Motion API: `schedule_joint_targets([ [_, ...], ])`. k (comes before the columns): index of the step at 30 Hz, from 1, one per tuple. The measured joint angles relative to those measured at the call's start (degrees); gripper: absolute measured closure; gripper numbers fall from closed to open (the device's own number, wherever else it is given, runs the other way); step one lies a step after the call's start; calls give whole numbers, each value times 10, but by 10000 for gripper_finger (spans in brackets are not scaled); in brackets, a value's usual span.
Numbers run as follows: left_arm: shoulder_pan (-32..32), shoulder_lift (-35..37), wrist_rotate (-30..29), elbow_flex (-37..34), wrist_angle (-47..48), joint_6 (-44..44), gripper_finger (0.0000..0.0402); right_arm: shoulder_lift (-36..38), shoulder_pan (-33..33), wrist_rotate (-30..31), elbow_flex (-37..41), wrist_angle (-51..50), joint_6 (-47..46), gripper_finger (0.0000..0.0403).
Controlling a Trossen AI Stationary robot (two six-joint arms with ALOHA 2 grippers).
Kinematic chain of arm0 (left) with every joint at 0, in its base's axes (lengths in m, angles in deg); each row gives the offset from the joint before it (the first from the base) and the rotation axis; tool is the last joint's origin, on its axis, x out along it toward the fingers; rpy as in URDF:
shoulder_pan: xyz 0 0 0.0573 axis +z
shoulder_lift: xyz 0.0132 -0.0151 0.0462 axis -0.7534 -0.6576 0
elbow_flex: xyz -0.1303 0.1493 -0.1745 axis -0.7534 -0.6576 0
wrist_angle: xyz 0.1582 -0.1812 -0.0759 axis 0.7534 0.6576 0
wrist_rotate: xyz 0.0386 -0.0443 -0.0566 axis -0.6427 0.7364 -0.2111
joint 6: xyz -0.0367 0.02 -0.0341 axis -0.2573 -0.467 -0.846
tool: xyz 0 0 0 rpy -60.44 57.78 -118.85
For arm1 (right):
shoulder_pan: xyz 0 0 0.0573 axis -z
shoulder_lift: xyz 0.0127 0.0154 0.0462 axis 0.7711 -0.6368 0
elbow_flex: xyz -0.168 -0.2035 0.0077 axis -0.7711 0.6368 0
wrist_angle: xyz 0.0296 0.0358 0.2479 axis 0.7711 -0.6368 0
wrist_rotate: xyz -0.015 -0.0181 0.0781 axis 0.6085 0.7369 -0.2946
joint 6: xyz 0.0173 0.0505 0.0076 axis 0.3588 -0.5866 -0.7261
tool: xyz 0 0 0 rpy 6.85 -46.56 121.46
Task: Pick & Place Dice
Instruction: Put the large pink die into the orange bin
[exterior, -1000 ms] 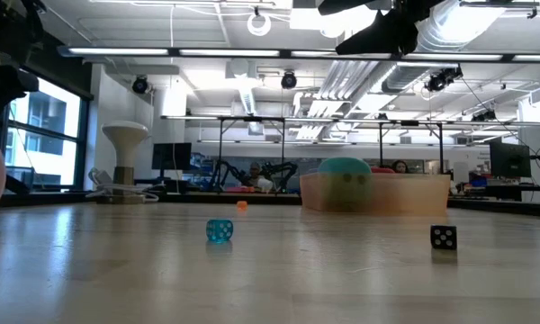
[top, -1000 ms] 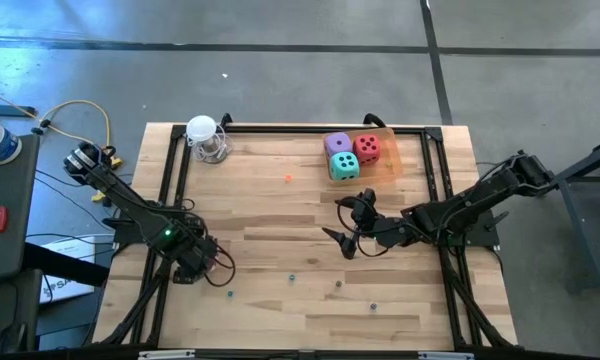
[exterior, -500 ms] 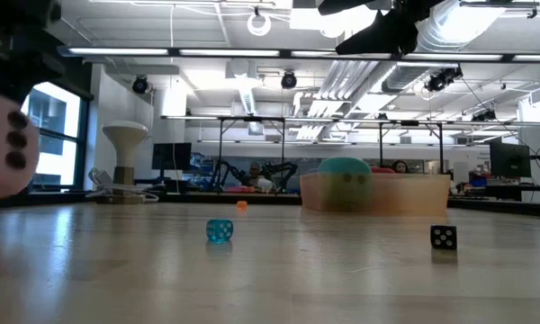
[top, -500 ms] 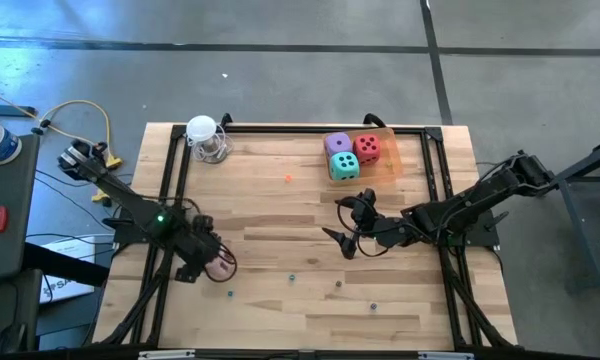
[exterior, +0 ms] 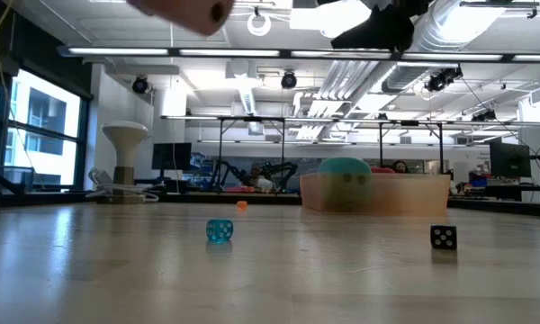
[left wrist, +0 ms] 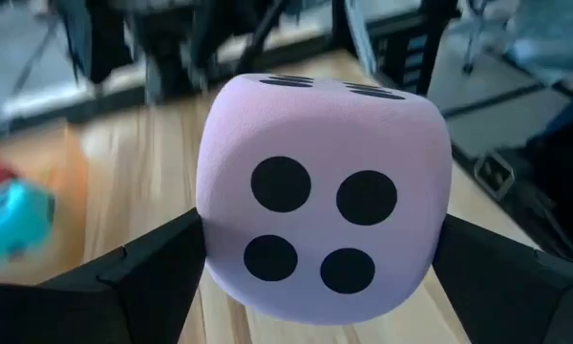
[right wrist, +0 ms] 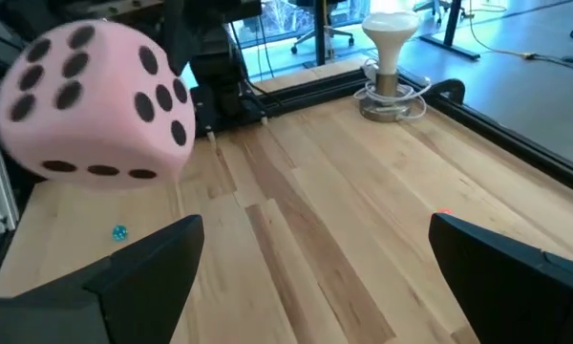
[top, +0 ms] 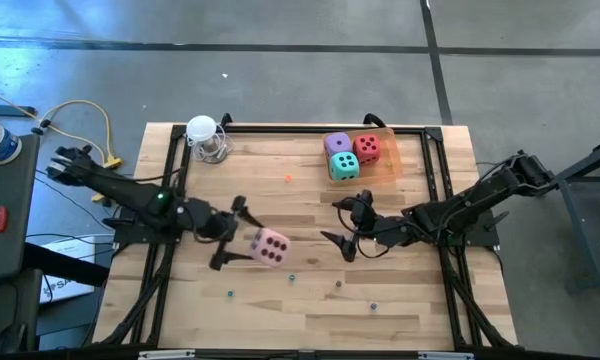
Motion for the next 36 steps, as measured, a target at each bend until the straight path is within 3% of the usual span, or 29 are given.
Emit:
schedule_joint_targets([
  [5, 34, -47, 49, 0, -118, 78, 40, -10, -10, -53, 0, 46, 67, 5],
  [10, 50, -84, 55, 0, -190, 127, 40, -48, -42, -78, 0, 125, 177, 5],
  [13, 58, -91, 54, 0, -202, 139, 40, -67, -57, -65, 0, 152, 250, 5],
  [19, 63, -91, 53, 0, -214, 154, 40, -97, -65, -27, 0, 208, 295, 5],
  [27, 63, -108, 39, 0, -234, 176, 40, -146, -60, 15, 0, 353, 383, 5],
  [36, 77, -115, 47, -1, -246, 185, 40, -168, -57, -19, 1, 385, 407, 5],
])
